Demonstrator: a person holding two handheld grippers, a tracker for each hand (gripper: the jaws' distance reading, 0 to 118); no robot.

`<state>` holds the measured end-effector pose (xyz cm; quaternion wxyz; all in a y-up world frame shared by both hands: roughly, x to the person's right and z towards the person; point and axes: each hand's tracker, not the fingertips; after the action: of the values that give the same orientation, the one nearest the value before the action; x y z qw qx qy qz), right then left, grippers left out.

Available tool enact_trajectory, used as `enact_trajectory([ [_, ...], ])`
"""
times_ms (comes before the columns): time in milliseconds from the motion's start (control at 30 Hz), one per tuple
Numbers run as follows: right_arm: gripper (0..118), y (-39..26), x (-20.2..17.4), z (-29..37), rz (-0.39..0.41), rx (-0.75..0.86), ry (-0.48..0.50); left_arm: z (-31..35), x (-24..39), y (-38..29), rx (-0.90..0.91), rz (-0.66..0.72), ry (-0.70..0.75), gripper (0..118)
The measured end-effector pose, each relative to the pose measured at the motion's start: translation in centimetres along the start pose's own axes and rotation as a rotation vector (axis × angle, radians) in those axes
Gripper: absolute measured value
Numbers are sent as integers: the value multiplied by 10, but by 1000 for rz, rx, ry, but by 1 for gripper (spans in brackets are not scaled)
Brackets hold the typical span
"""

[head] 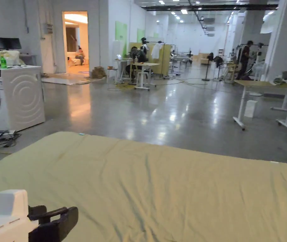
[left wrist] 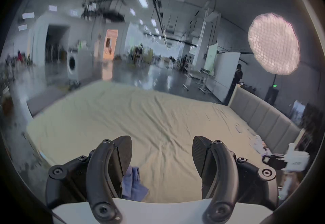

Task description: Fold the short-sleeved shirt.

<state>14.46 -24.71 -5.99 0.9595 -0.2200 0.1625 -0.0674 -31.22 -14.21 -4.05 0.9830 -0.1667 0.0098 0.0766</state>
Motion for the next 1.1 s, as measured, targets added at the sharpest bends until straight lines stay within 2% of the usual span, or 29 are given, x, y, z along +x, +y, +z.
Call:
enact_trajectory([
  [133,0,18,-1,12,-38,75,-7,12,75,-9,110,-149,28,72],
  [267,0,29,0,33,-6,163,-54,21,117,-32,174,-279,122,72],
  [333,0,31,2,39,-9,164,-71,27,131,-39,166,-242,127,71],
  [400,0,31,3,47,15,190,-103,36,129,-47,187,-231,9,67],
  [467,0,31,2,54,57,223,-132,40,137,-53,219,-248,46,61],
  [500,0,32,2,58,75,251,-140,43,139,-56,227,-271,63,58],
  [533,0,32,2,59,47,265,-156,44,142,-55,223,-265,57,47],
  [567,0,34,3,60,23,277,-155,45,143,-54,230,-252,47,32],
  [600,0,35,5,61,15,276,-110,47,143,-52,238,-223,2,16],
  [700,0,37,0,68,48,294,-137,55,148,-54,258,-226,-28,4],
  [867,0,34,-12,75,171,283,-123,61,154,-53,237,-260,-18,1],
  [1000,0,29,-15,80,143,305,-99,64,154,-56,236,-265,-21,1],
  [1100,0,29,-19,83,159,337,-100,64,154,-56,228,-256,-20,1],
])
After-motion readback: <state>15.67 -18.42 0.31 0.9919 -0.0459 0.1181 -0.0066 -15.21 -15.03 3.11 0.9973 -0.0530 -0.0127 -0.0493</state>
